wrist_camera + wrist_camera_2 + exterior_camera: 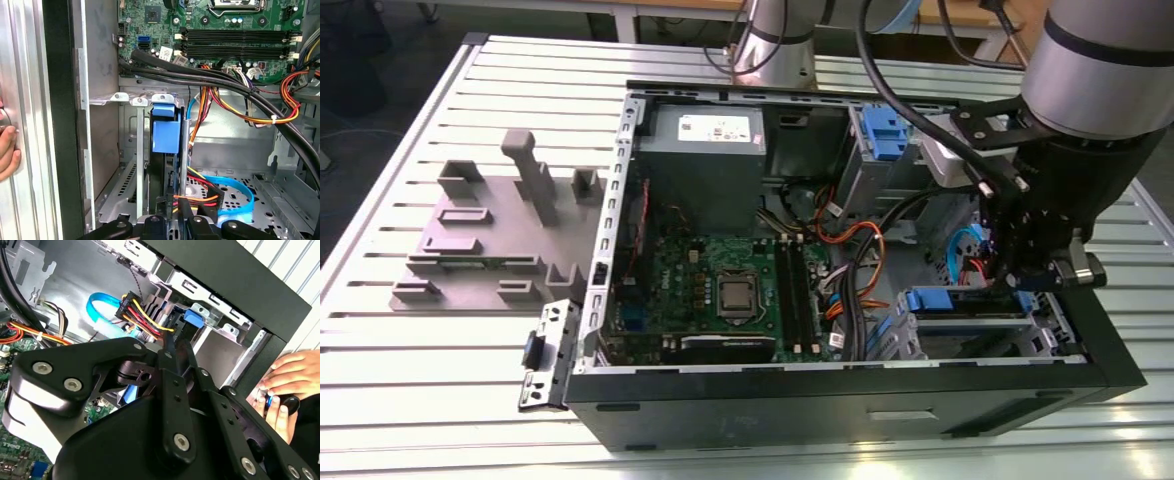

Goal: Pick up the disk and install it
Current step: 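Insert the first disk wire, then insert the second disk wire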

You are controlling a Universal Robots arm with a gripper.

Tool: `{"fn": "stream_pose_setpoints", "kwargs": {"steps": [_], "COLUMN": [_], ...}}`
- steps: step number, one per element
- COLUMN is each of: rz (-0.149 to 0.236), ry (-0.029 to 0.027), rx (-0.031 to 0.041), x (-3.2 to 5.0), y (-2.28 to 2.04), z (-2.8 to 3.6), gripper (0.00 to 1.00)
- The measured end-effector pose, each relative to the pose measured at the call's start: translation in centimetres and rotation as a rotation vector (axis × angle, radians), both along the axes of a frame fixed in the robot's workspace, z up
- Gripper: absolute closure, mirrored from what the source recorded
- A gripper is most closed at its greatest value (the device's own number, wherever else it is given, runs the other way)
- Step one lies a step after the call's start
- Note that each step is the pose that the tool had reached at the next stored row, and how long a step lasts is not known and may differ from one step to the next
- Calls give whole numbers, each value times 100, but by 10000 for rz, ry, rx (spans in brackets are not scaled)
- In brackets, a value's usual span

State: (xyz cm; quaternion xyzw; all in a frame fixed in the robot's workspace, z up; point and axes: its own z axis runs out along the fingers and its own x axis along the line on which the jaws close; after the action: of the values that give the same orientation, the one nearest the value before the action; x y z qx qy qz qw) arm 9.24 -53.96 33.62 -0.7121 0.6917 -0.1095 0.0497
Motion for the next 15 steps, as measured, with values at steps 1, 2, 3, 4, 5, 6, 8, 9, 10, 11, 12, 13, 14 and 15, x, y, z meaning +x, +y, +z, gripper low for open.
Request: {"fn": "stream_pose_setpoints", "kwargs": {"steps": [1, 2, 3, 4, 5, 6, 8, 9, 10, 11, 12, 13, 14, 15], "rz": [0, 0, 0, 0, 0, 0, 0, 0, 0, 0, 0, 0, 0, 0], "ry": [0, 1, 0, 1, 1, 1, 1, 1, 1, 2, 2, 2, 2, 2], "rx": [1, 0, 0, -1, -1, -2, -1, -2, -1, -1, -2, -2, -2, -1], "x": [0, 0, 0, 0, 0, 0, 0, 0, 0, 0, 0, 0, 0, 0], "y": [0, 0, 0, 0, 0, 0, 0, 0, 0, 0, 0, 0, 0, 0], "z": [0, 0, 0, 1, 1, 1, 1, 1, 1, 1, 1, 1, 1, 1], "gripper": [78, 78, 84, 84, 89, 89, 89, 89, 89, 89, 89, 89, 89, 89]}}
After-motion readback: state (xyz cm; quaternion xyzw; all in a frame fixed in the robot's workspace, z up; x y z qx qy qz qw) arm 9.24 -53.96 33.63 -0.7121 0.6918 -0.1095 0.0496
